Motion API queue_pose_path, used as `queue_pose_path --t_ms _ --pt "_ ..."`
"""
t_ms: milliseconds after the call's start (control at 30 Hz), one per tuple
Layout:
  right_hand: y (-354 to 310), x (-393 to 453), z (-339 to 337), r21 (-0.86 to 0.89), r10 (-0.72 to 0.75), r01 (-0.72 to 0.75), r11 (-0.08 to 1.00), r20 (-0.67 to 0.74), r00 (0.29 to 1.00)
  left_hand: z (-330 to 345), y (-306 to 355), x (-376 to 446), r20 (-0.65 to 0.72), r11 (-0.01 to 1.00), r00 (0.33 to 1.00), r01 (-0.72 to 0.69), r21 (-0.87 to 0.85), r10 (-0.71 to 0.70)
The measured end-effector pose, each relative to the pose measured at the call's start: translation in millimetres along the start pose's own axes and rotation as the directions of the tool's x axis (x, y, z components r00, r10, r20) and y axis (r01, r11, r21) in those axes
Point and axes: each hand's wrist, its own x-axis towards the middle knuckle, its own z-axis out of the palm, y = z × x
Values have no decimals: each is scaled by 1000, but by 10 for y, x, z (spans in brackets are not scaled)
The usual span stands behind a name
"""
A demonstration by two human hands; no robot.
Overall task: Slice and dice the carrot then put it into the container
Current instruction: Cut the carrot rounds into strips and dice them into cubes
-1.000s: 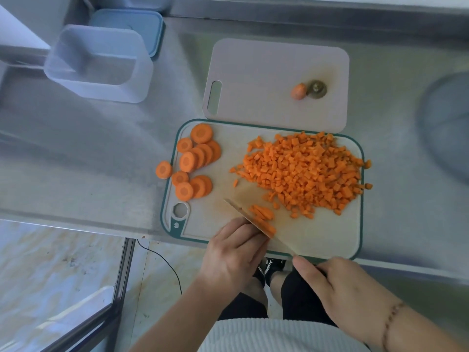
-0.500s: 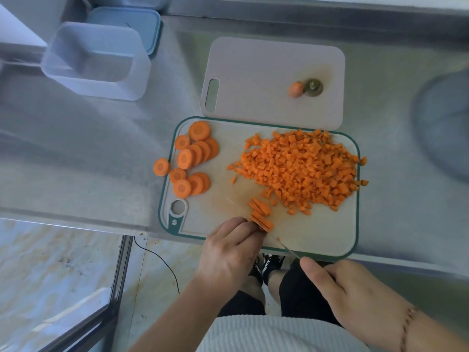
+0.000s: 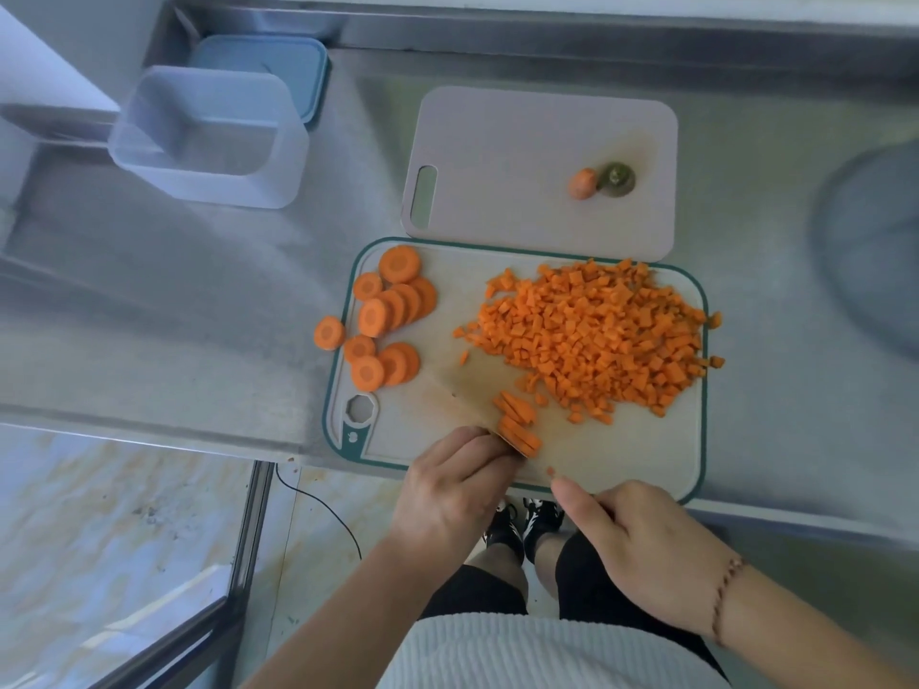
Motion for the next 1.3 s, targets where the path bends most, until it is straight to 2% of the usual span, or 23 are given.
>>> queue_pose_path --t_ms 133,233,333,400,533,567,633,833,933,1000,1067,1167,1300 --pt "34 -204 -92 93 -8 9 996 -14 1000 -17 -14 24 55 998 999 -6 57 2" --pt "159 -316 -185 98 -24 33 995 -95 995 -104 -69 102 125 989 990 -75 132 58" --pt "320 -361 -256 120 13 7 993 -158 987 -224 -233 258 269 961 955 -183 207 124" --pt "395 -384 -281 138 32 -5 990 -189 981 -267 -382 406 388 927 898 -306 216 207" --pt "464 -408 -249 186 38 2 983 -213 976 -202 -551 620 527 819 702 -573 19 479" --pt "472 -412 -236 184 32 7 983 -209 977 -172 -570 634 531 801 671 -597 -25 517" --pt "479 -410 -200 180 34 1 984 -193 981 -120 -598 636 519 796 662 -602 -63 541" --pt "457 -384 -51 165 62 -35 986 -162 985 -136 -553 522 428 858 778 -513 11 459" --pt "397 -329 -8 173 67 -35 984 -181 981 -132 -446 374 306 945 920 -297 134 246" --pt "349 -281 -5 184 59 -25 983 -182 982 -56 -325 255 191 978 979 -102 182 66" --pt "291 -240 -4 187 42 -8 982 -176 984 52 -163 177 108 982 989 78 171 -97" --pt "262 -178 -3 149 48 -20 989 -185 982 185 48 180 18 952 956 290 99 -293" --pt "285 -99 -46 98 53 -35 995 -189 980 199 200 206 19 920 921 387 60 -388"
